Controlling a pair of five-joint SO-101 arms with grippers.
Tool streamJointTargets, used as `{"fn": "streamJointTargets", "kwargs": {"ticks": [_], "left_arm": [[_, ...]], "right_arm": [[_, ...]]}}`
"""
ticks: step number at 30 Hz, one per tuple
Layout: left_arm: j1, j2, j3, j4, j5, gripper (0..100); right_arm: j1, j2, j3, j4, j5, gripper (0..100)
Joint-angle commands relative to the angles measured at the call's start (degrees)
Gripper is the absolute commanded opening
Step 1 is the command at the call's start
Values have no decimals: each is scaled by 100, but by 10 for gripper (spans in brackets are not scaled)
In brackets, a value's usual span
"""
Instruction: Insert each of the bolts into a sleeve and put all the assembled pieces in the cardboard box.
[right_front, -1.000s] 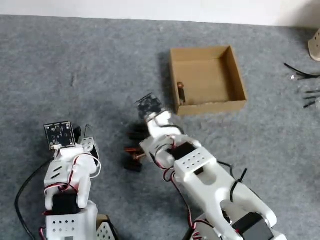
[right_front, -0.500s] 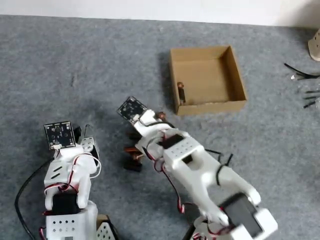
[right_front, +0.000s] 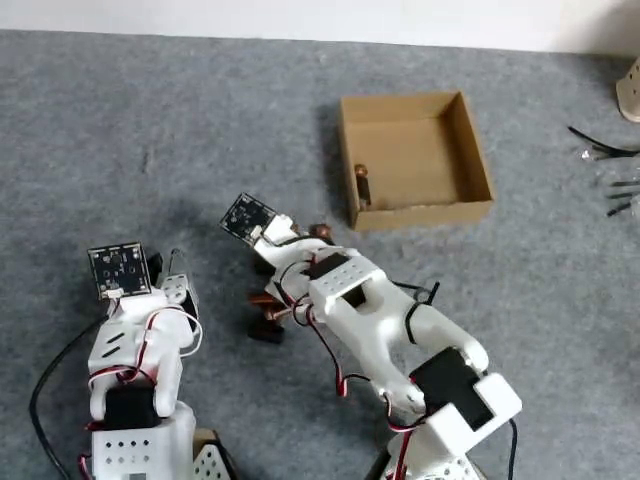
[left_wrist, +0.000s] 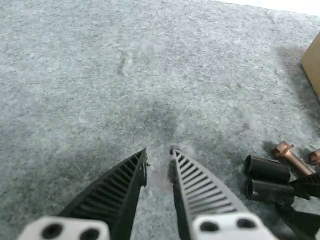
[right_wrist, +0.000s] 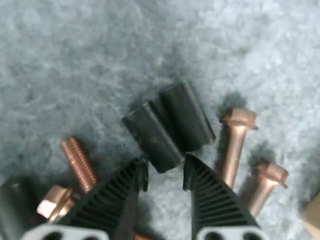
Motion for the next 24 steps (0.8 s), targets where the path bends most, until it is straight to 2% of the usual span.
{"fn": "streamJointTargets", "kwargs": {"ticks": [1, 11, 19, 24], "left_arm": [[-57, -48, -75, -141, -35, 91], [-57, -48, -75, -141, -35, 91], [-57, -48, -75, -141, -35, 91], [-57, -48, -66, -141, -35, 91]], "right_arm": [[-22, -57, -189, -75, 70, 98], [-576, -22, -171, 356, 70, 98], [-479, -13, -154, 365, 70, 94], [-347, -13, -145, 365, 70, 2]]}}
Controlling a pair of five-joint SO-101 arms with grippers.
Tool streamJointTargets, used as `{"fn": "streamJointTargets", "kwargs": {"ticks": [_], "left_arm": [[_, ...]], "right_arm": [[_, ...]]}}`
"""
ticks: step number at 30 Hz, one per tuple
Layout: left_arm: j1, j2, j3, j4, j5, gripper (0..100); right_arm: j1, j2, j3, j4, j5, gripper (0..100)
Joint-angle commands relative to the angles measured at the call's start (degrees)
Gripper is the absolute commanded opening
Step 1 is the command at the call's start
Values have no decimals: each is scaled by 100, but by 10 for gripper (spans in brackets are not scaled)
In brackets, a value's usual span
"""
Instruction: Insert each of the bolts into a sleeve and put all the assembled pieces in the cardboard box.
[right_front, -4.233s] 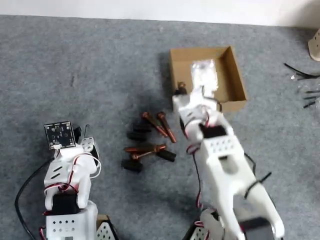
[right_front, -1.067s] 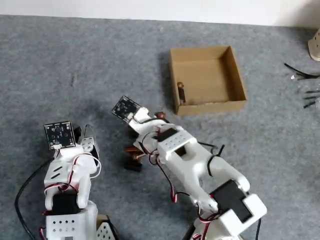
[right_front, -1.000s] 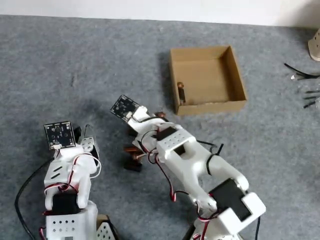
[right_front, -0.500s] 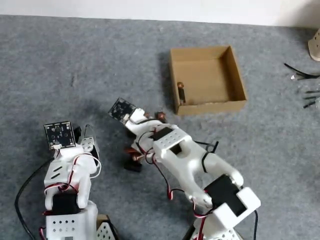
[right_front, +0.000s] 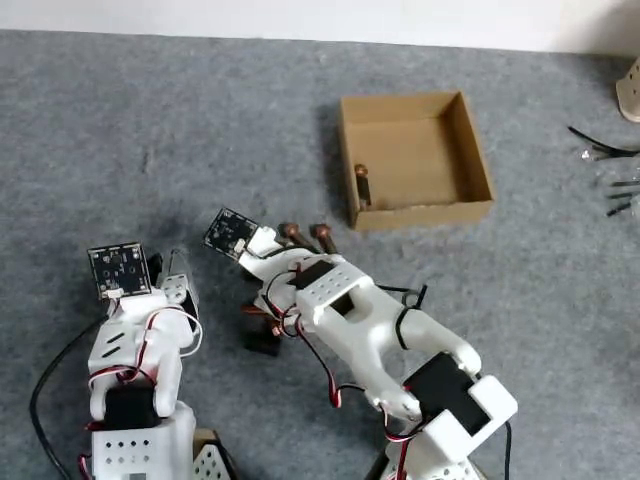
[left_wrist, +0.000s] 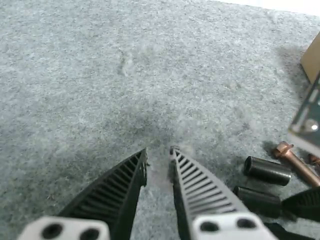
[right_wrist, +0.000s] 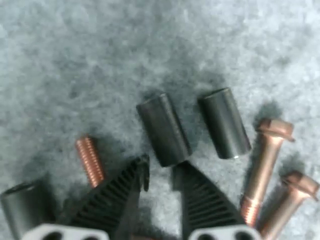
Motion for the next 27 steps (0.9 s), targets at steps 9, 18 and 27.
{"fn": "streamJointTargets", "kwargs": {"ticks": [9, 18, 27], "left_arm": [[-48, -48, -48, -141, -35, 91], [-48, -48, -48, -141, -35, 91], [-48, -48, -57, -141, -35, 91]], "right_arm": [[154, -66, -119, 66, 70, 4], [646, -1446, 48, 593, -53, 5], [409, -1552, 409, 602, -229, 140]]}}
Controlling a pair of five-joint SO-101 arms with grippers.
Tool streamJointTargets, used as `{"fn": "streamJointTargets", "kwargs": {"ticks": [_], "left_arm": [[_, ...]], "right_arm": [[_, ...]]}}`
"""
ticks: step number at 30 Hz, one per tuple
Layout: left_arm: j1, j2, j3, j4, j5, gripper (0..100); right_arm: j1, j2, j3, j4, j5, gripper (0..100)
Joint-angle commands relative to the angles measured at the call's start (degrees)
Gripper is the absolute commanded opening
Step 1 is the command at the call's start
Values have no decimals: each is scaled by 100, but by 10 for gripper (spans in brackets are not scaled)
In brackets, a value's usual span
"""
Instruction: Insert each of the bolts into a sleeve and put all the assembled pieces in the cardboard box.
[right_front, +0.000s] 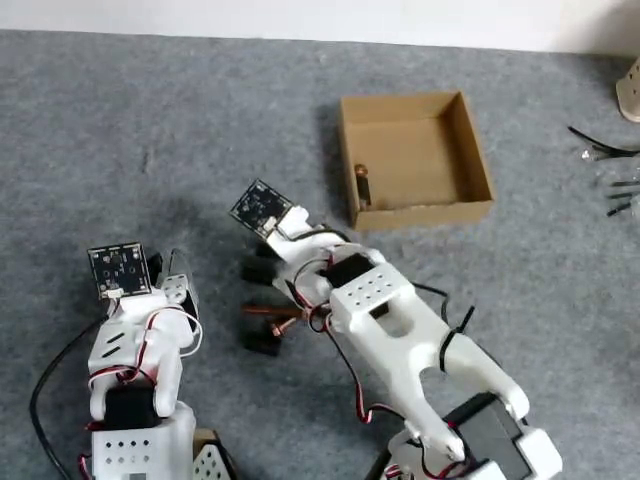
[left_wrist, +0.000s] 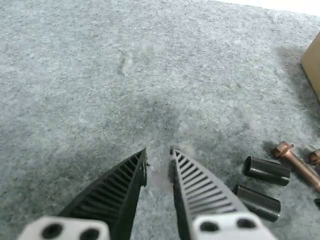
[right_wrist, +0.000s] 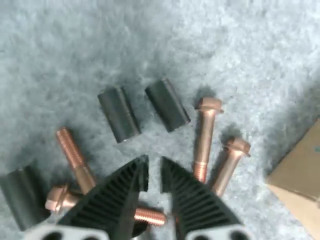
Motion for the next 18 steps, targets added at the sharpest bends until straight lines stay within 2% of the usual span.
{"fn": "streamJointTargets", "kwargs": {"ticks": [1, 3, 10, 18], "left_arm": [[-48, -48, -57, -141, -35, 91], [-48, -48, -57, -141, -35, 91], [-48, -48, -66, -141, -35, 91], [-48, -48, -66, -141, -35, 91]], "right_arm": [[-215, 163, -22, 48, -44, 175], [-347, 444, -215, 48, -53, 207], [-796, 1499, -1411, 488, -53, 198], [-813, 2378, -2167, 673, -35, 198]]}}
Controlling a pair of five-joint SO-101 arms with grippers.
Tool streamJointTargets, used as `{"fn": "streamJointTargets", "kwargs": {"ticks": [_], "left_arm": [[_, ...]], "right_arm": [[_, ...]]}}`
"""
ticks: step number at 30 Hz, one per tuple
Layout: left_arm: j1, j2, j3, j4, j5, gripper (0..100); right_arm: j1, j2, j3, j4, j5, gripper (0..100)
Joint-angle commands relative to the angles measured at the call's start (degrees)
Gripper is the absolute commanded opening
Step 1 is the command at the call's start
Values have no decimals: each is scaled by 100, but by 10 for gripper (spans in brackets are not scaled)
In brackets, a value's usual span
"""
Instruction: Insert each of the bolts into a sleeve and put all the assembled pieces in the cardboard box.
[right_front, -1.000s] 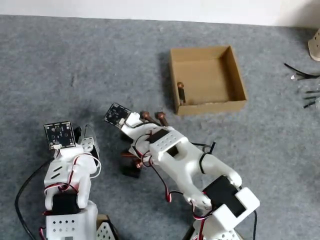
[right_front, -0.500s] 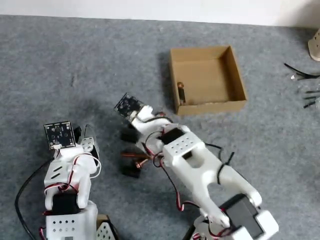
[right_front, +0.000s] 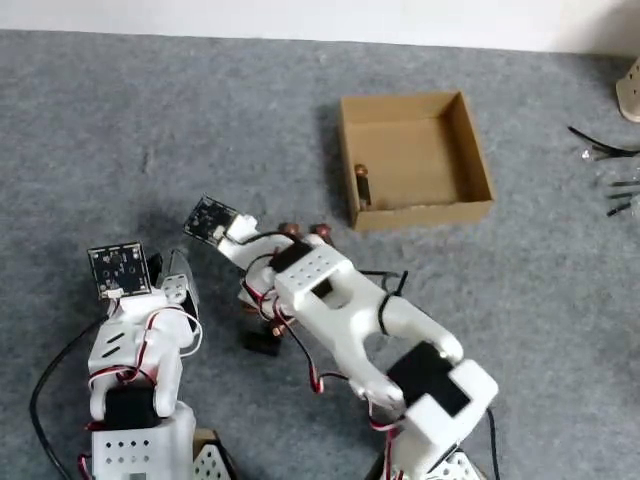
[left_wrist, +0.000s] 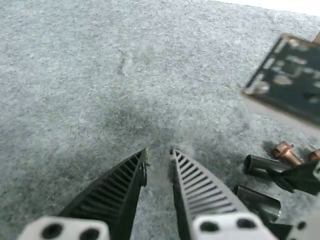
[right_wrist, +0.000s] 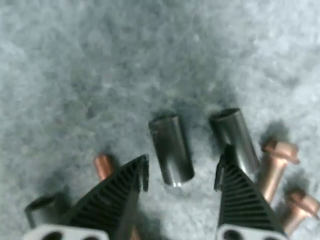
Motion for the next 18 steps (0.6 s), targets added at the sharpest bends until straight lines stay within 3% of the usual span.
{"fn": "streamJointTargets", "kwargs": {"ticks": [1, 12, 18], "left_arm": [[-48, -48, -66, -141, -35, 91], [-48, -48, -66, -141, -35, 91], [-48, -48, -66, -141, -35, 91]], "right_arm": [[-57, 277, -391, 31, -35, 198], [-48, 989, -927, 48, -35, 192], [-48, 998, -919, 57, -35, 13]]}}
